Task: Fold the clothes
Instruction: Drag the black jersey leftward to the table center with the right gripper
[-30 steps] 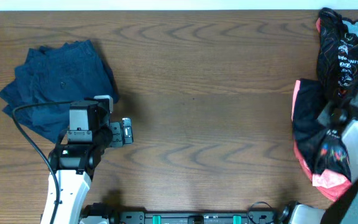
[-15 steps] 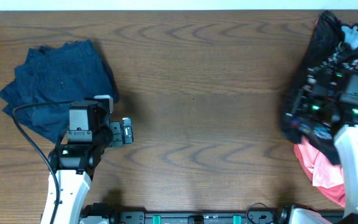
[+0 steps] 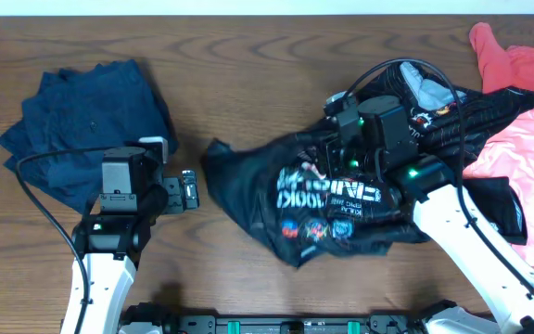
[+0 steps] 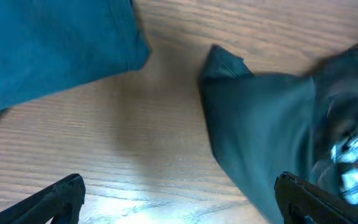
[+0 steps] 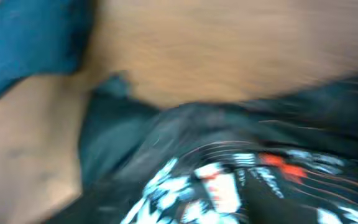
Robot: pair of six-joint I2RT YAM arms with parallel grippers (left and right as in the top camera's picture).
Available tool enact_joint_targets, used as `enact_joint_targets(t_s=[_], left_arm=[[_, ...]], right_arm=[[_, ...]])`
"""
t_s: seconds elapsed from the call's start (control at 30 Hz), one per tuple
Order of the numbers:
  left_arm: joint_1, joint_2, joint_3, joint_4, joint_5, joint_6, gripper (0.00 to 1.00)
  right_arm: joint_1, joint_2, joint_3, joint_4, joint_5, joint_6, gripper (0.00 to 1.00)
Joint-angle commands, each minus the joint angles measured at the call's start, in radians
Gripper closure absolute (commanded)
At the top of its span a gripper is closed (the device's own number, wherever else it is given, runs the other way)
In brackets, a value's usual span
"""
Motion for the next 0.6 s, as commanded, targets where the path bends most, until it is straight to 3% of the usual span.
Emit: enact_joint_targets(t_s=[0.0, 0.1, 0.23, 0.57], left_arm=[[0.004, -0.001, 0.019, 0.001, 0.000, -0.182, 0.02], [0.000, 0.002, 0.017, -0.007, 0.104, -0.302, 0.02], [-0.051, 0.048, 0.010, -0.007, 0.254, -0.303, 0.02], [-0.285, 0.388, 0.002, 0.030, 0.262, -0.513, 0.02]], right_arm=[[-0.047, 0.001, 0.002, -0.003, 0.267, 0.065, 0.01], [-0.111, -0.008, 0.002, -0.056, 0.268, 0.064, 0.01], [-0.205, -0.011, 0.002, -0.154, 0.257, 0.065, 0.01], [-0.394, -0.011, 0.002, -0.366, 0.258, 0.066, 0.01]])
